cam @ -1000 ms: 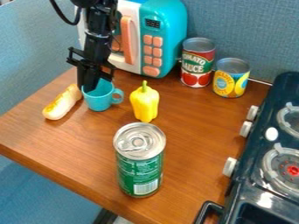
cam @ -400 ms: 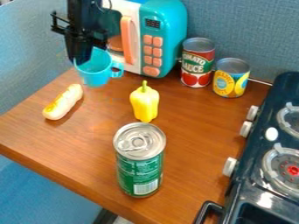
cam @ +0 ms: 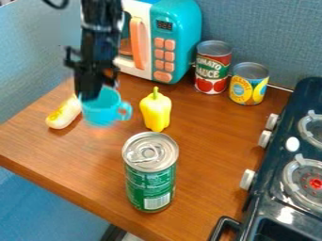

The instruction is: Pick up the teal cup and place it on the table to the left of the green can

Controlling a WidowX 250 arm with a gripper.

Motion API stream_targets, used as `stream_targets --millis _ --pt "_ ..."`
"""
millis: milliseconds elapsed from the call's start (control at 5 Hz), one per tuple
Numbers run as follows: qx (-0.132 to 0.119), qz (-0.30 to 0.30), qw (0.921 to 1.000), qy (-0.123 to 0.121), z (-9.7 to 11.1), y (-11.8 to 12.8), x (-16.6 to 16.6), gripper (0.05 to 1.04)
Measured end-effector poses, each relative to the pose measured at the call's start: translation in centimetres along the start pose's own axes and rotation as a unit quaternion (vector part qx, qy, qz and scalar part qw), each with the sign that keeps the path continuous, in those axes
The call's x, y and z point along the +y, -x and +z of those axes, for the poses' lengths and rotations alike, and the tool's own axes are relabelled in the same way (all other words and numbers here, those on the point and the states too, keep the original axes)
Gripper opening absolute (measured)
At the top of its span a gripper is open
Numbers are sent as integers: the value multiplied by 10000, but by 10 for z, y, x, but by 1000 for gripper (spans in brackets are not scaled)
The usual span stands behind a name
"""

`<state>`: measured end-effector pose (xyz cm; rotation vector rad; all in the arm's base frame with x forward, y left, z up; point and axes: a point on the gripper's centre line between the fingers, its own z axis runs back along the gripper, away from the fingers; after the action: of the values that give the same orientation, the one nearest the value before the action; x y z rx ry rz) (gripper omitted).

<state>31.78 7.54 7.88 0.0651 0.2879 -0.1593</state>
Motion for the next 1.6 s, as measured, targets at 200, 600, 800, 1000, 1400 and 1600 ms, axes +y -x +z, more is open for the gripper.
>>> stream_targets --millis 200,600,800,1000,1400,1600 --pt "184 -372 9991 -49 -18 5 -12 88" --pt "300 -585 9978 -98 -34 11 -14 88" --pt "392 -723 9966 -30 -45 17 -18 88" --pt "391 -744 9965 -30 -50 20 -19 88" --pt "327 -462 9983 157 -54 24 -10 324" --pt "195 -286 9991 265 -48 22 -9 617"
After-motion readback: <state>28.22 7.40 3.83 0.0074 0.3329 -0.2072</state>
